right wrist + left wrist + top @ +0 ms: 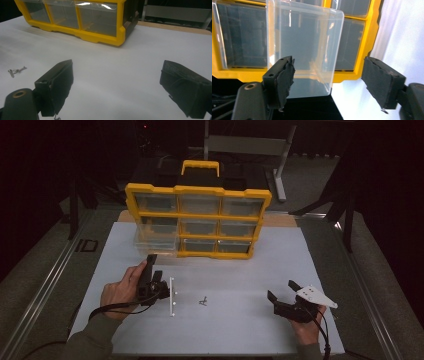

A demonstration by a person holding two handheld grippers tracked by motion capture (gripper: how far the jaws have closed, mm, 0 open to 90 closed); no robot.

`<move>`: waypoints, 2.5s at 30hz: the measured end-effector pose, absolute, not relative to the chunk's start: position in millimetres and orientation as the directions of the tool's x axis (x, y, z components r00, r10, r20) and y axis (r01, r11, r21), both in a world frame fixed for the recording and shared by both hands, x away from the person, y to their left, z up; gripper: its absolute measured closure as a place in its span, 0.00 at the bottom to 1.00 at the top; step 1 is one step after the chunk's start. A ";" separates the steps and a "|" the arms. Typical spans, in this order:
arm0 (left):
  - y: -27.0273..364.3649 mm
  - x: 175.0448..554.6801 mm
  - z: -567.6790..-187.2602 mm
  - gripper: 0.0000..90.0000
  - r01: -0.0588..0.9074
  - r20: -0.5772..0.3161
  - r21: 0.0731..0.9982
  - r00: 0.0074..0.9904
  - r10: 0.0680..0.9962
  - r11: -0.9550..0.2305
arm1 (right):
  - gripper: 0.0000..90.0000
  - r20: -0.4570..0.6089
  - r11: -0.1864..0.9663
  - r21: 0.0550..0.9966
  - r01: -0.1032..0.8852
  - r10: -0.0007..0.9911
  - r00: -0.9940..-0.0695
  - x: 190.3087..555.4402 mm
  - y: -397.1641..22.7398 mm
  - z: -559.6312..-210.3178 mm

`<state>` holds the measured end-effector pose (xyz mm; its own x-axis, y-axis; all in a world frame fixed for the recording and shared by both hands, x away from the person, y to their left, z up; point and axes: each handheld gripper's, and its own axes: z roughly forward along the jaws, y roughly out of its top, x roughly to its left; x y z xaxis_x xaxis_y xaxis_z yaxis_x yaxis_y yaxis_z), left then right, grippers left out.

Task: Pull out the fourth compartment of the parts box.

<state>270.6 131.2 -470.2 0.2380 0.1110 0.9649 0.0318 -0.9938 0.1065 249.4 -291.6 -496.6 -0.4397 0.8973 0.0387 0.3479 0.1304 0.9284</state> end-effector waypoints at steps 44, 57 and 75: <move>202.6 251.5 -486.8 0.09 0.294 0.232 0.872 0.455 0.860 -0.391 | 0.13 0.033 0.140 0.928 0.346 0.893 -0.449 250.7 -288.9 -497.2; 213.0 249.8 -486.0 0.08 0.297 0.141 0.906 0.456 0.879 -0.300 | 0.13 0.029 0.147 0.927 0.346 0.890 -0.454 250.1 -286.9 -497.2; 226.1 243.0 -480.8 0.10 0.289 0.025 0.944 0.418 0.908 -0.159 | 0.13 0.031 0.149 0.924 0.352 0.888 -0.460 251.4 -287.7 -497.9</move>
<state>243.0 226.1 -480.8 0.4180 0.9081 0.0246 0.2893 -0.1587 0.9440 251.4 -287.7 -497.9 -0.4597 0.8875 0.0314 0.3517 0.1494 0.9241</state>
